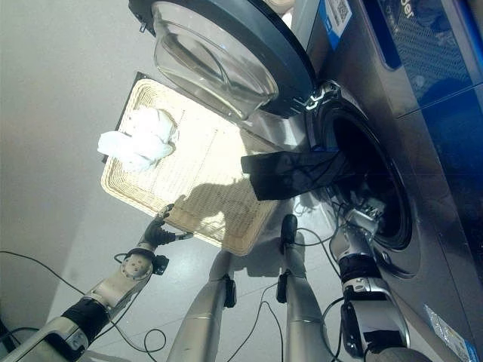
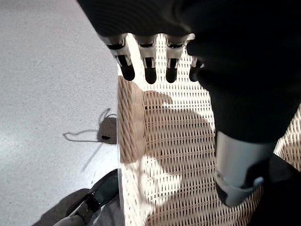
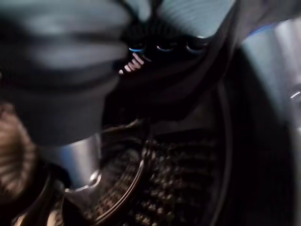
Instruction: Put the clothes into the washing machine.
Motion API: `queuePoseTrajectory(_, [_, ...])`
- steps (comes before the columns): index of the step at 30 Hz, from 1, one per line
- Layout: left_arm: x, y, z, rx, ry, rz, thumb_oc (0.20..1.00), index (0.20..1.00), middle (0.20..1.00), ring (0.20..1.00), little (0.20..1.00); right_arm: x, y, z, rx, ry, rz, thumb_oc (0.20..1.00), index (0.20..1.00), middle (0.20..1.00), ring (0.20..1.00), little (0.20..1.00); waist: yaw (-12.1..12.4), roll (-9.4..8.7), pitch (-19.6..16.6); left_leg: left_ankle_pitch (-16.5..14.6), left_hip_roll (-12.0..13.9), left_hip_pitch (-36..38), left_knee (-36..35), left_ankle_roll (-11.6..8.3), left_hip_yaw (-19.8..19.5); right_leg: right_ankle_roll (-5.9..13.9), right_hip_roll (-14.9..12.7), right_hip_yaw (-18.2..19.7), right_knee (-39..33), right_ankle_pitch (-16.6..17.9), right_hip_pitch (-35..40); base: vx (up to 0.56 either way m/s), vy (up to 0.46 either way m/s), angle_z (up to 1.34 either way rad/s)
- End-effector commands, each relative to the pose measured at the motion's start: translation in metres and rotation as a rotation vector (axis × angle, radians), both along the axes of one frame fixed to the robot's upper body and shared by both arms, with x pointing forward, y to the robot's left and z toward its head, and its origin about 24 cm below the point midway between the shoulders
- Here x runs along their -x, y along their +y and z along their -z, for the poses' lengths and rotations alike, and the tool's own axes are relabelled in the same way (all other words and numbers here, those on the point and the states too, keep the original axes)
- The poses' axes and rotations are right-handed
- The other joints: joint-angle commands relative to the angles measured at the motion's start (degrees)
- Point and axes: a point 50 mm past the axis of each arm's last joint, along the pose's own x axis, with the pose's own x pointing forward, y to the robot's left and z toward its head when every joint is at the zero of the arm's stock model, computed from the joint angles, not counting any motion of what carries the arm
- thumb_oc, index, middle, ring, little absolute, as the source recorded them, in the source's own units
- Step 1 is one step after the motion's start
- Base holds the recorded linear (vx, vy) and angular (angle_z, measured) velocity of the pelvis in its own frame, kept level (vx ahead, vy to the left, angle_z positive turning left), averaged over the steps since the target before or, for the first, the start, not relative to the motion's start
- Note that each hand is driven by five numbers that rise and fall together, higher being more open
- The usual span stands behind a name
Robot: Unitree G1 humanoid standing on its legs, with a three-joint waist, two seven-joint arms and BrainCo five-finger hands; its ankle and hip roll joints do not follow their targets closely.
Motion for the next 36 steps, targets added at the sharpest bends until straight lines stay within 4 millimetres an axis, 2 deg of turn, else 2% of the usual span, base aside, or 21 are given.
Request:
queuePoseTrajectory(1, [0.005, -0.004, 0.009, 0.038, 0.023, 0.004, 1.0, 1.0, 1.0, 1.0, 1.0, 0.011, 0.014, 0.019, 0.031, -0.025, -0.074, 1.0, 1.0, 1.0, 1.0, 1.0, -1.0, -0.12, -1.5, -3.1, -4.7, 0.9, 0.1, -0.52, 3.2, 6.78, -1.5, 0.7, -8.9, 9.0, 2.0, -0.01, 0.036, 0.0])
queuePoseTrajectory(3, [0.007, -0.006, 0.013, 0.047, 0.026, 0.002, 1.0, 1.0, 1.0, 1.0, 1.0, 0.013, 0.026, 0.029, 0.02, -0.017, -0.11, 1.0, 1.0, 1.0, 1.0, 1.0, -1.2, -0.05, -1.5, -3.0, -4.6, 0.7, 0.0, -0.52, 3.3, 6.71, -1.4, 0.9, -9.0, 9.1, 1.9, -0.01, 0.038, -0.02])
queuePoseTrajectory(5, [0.01, -0.014, 0.019, 0.063, 0.03, 0.004, 1.0, 1.0, 1.0, 1.0, 1.0, 0.02, 0.049, 0.049, 0.014, 0.019, -0.195, 1.0, 1.0, 1.0, 1.0, 1.0, -1.6, 0.16, -1.5, -2.9, -4.4, 0.5, 0.0, -0.47, 3.5, 6.54, -1.3, 1.5, -9.1, 9.1, 1.7, -0.02, 0.058, -0.02])
queuePoseTrajectory(7, [0.011, -0.015, 0.02, 0.066, 0.03, 0.004, 1.0, 1.0, 1.0, 1.0, 1.0, 0.021, 0.052, 0.052, 0.016, 0.024, -0.204, 1.0, 1.0, 1.0, 1.0, 1.0, -1.6, 0.19, -1.5, -2.9, -4.4, 0.5, 0.0, -0.47, 3.6, 6.52, -1.3, 1.6, -9.1, 9.1, 1.7, -0.01, 0.057, -0.01])
queuePoseTrajectory(9, [0.016, -0.024, 0.027, 0.091, 0.027, 0.004, 1.0, 1.0, 1.0, 1.0, 1.0, 0.029, 0.065, 0.07, 0.064, 0.081, -0.27, 1.0, 1.0, 1.0, 1.0, 1.0, -2.0, 0.69, -1.5, -2.6, -4.5, 0.4, 0.0, -0.39, 4.0, 6.31, -1.3, 2.3, -9.2, 9.0, 1.6, -0.03, 0.138, -0.04])
queuePoseTrajectory(11, [0.018, -0.032, 0.032, 0.137, 0.033, 0.003, 1.0, 1.0, 1.0, 1.0, 1.0, 0.035, 0.067, 0.087, 0.166, 0.196, -0.325, 1.0, 1.0, 1.0, 1.0, 1.0, -2.4, 1.14, -1.5, -2.8, -4.6, 1.0, 0.0, -0.38, 4.3, 6.32, -1.4, 2.5, -9.5, 8.8, 2.3, -0.02, 0.142, -0.04])
queuePoseTrajectory(14, [0.021, -0.042, 0.035, 0.16, 0.03, 0.017, 1.0, 1.0, 1.0, 1.0, 1.0, 0.036, 0.081, 0.089, 0.359, 0.298, -0.398, 1.0, 1.0, 1.0, 1.0, 1.0, -2.6, 1.27, -1.5, -2.7, -4.5, 1.0, 0.0, -0.5, 4.6, 6.35, -1.5, 2.7, -9.4, 8.8, 2.1, -0.02, 0.074, -0.02])
queuePoseTrajectory(19, [0.026, -0.06, 0.046, 0.214, 0.038, 0.009, 1.0, 1.0, 1.0, 1.0, 1.0, 0.046, 0.086, 0.112, 0.437, 0.481, -0.466, 1.0, 1.0, 1.0, 1.0, 1.0, -3.1, 1.09, -1.5, -2.1, -4.5, 0.9, 0.0, -0.48, 5.1, 6.28, -1.1, 3.6, -8.5, 8.3, 1.6, -0.01, 0.093, -0.08])
queuePoseTrajectory(24, [0.026, -0.075, 0.053, 0.233, 0.053, 0.029, 1.0, 1.0, 1.0, 1.0, 1.0, 0.04, 0.079, 0.114, 0.396, 0.551, -0.407, 1.0, 1.0, 1.0, 1.0, 1.0, -3.3, 1.9, -1.5, -1.9, -4.6, 1.1, 0.0, -0.66, 5.5, 6.08, -0.9, 4.3, -8.1, 8.0, 1.4, 0.01, 0.073, -0.1])
queuePoseTrajectory(28, [0.025, -0.077, 0.054, 0.254, 0.07, 0.029, 1.0, 1.0, 1.0, 1.0, 1.0, 0.036, 0.07, 0.111, 0.341, 0.538, -0.344, 1.0, 1.0, 1.0, 1.0, 1.0, -3.0, 2.24, -1.5, -2.1, -4.7, 1.5, 0.0, -0.69, 5.4, 6.13, -1.0, 4.3, -8.1, 7.9, 1.9, 0.0, 0.012, -0.01])
queuePoseTrajectory(34, [0.02, -0.069, 0.051, 0.231, 0.085, 0.036, 1.0, 1.0, 1.0, 1.0, 1.0, 0.022, 0.048, 0.084, 0.341, 0.42, -0.22, 1.0, 1.0, 1.0, 1.0, 1.0, -1.8, 1.85, -1.5, -2.1, -4.7, 1.7, 0.0, -0.72, 4.2, 6.43, -1.4, 3.4, -7.9, 8.0, 2.3, 0.01, -0.055, 0.03])
queuePoseTrajectory(36, [0.018, -0.06, 0.047, 0.222, 0.084, 0.033, 1.0, 1.0, 1.0, 1.0, 1.0, 0.013, 0.03, 0.061, 0.267, 0.288, -0.156, 1.0, 1.0, 1.0, 1.0, 1.0, -1.3, 1.22, -1.5, -2.2, -4.9, 1.6, 0.1, -0.7, 3.4, 6.7, -1.5, 3.1, -8.2, 8.3, 2.5, 0.01, -0.098, 0.09])
